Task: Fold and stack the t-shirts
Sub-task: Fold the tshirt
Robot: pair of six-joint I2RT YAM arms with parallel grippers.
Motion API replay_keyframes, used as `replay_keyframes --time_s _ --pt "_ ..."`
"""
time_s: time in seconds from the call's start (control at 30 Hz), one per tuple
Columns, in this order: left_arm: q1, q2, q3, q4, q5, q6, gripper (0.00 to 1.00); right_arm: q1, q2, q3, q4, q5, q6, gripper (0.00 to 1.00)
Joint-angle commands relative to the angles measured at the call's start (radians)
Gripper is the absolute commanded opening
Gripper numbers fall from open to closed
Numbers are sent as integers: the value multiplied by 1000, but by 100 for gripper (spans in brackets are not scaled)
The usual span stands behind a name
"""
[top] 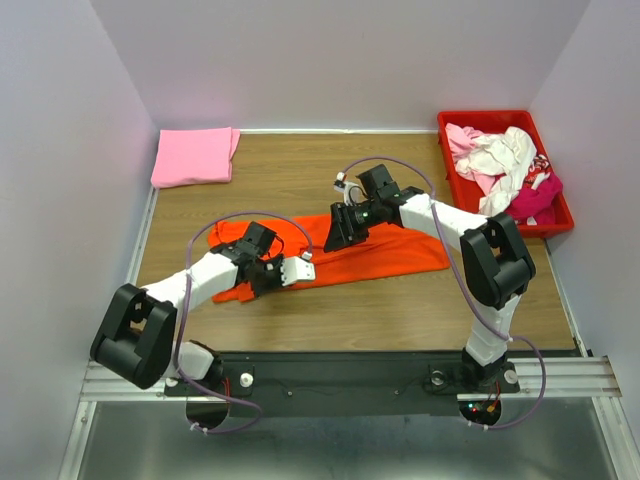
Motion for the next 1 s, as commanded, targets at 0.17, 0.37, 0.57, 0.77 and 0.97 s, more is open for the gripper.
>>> replay_keyframes --time_s 0.17,0.37,0.57,0.77,0.97 --pt "26 31 54 -64 61 35 34 6 -17 -6 3 -24 -11 51" --pt "37 26 73 -95 79 47 40 6 -14 -5 2 -28 -12 51" --pt "54 35 87 -95 85 49 34 6 -14 -5 2 -33 -12 51" --pt "66 54 97 -98 88 58 27 6 -14 -8 0 -34 -12 51" --pt "84 40 125 -121 97 64 14 4 -19 -12 0 -33 -15 51"
